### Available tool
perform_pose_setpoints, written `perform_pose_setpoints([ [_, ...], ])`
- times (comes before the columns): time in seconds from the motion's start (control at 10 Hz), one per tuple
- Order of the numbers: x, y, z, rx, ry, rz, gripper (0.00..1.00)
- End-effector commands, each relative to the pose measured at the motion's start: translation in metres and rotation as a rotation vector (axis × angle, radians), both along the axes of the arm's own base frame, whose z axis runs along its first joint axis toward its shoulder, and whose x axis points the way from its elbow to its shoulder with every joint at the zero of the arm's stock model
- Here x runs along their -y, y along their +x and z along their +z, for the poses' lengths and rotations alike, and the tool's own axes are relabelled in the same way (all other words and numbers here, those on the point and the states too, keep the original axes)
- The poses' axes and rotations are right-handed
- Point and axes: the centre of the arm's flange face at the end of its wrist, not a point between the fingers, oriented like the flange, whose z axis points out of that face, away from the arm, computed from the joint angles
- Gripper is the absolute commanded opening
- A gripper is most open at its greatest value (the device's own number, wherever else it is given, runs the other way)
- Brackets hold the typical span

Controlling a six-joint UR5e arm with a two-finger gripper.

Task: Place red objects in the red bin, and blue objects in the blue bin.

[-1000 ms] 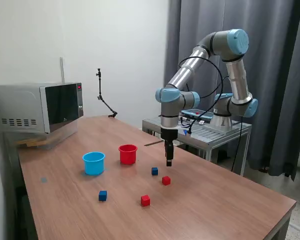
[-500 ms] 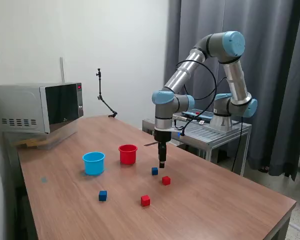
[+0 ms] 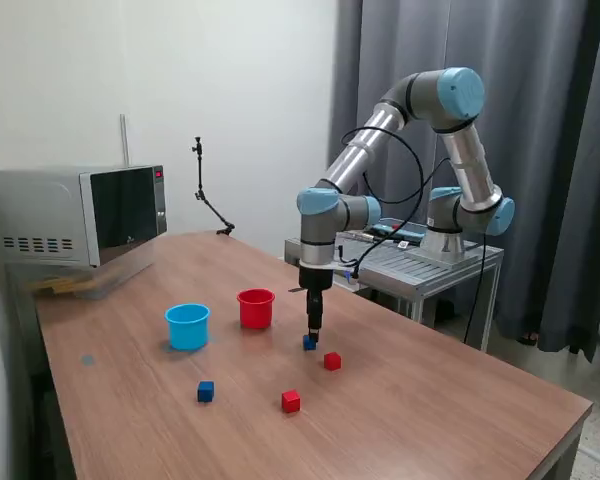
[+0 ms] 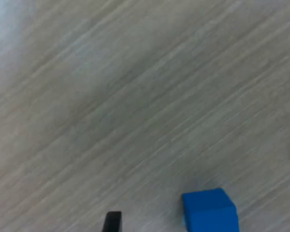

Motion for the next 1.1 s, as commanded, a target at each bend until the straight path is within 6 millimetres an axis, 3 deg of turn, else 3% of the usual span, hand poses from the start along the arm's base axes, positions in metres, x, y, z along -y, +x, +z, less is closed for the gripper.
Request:
perform_pose_setpoints([
  [0.0,-0.0004,-0.0030,-0.0083,0.007,-0.002,0.034,1.00],
  [1.0,-0.0012,-0.0039,-0.0140,0.019,-0.004,0.160,1.00],
])
